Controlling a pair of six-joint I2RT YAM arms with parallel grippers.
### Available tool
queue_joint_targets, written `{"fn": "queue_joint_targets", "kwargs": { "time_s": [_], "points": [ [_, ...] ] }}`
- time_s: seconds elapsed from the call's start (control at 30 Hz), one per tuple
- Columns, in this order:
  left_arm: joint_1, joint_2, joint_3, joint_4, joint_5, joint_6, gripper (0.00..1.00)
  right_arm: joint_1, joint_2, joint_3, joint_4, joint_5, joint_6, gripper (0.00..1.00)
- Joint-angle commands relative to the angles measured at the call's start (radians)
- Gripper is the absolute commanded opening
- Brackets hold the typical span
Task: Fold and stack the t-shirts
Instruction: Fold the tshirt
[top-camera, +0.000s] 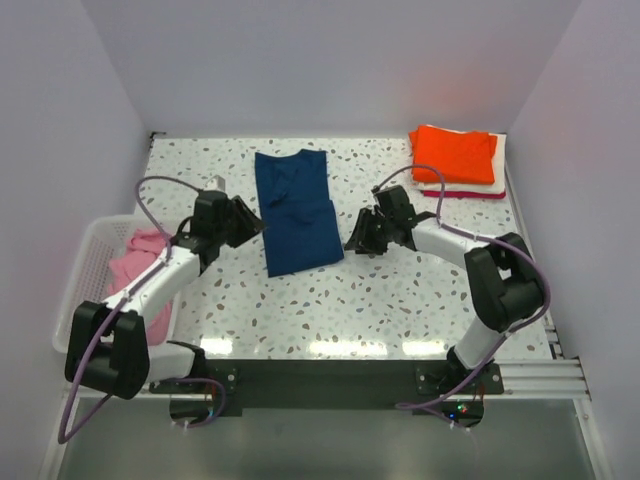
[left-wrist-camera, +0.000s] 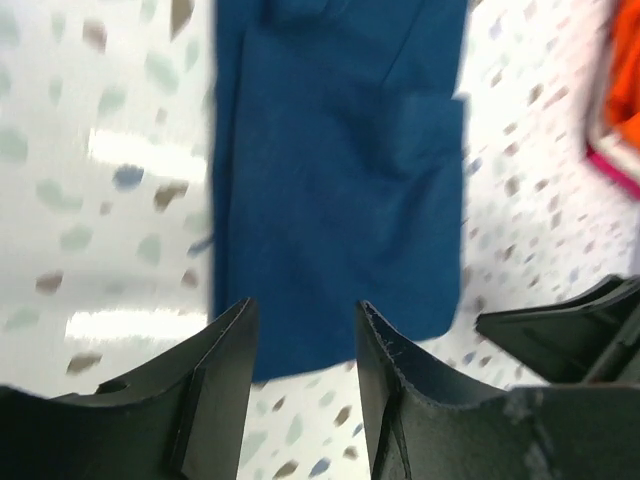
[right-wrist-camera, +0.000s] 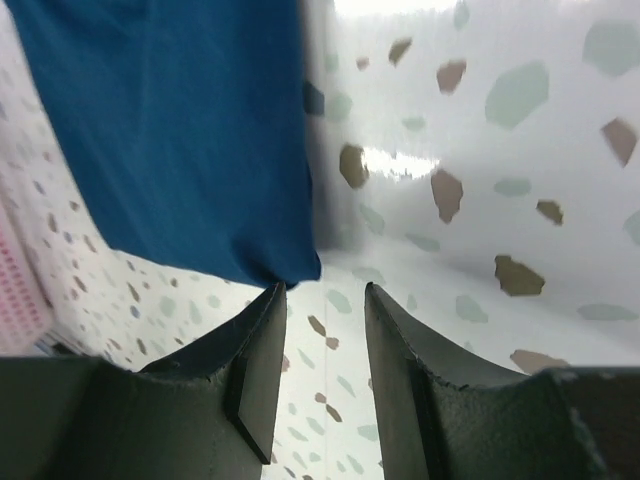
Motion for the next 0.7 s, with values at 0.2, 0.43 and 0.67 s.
{"fn": "queue_joint_targets", "kwargs": {
  "time_s": [0.2,0.43,0.67],
  "points": [
    [-0.075,-0.032,-0.296,0.126,-0.020,-0.044,0.50,0.055,0.026,-0.040,0.094,0.091,-0.004,0.41],
    [-0.102,0.052,-0.312,0.254,0.009,-0.056,0.51,0.060,0.058,-0.041,0.121,0.097,0.016,0.41],
    [-0.106,0.098,-0.322,0.266,-0.029,-0.071,0.47,0.065,0.061,-0.049,0.161,0.082,0.055,0.41]
  ]
}}
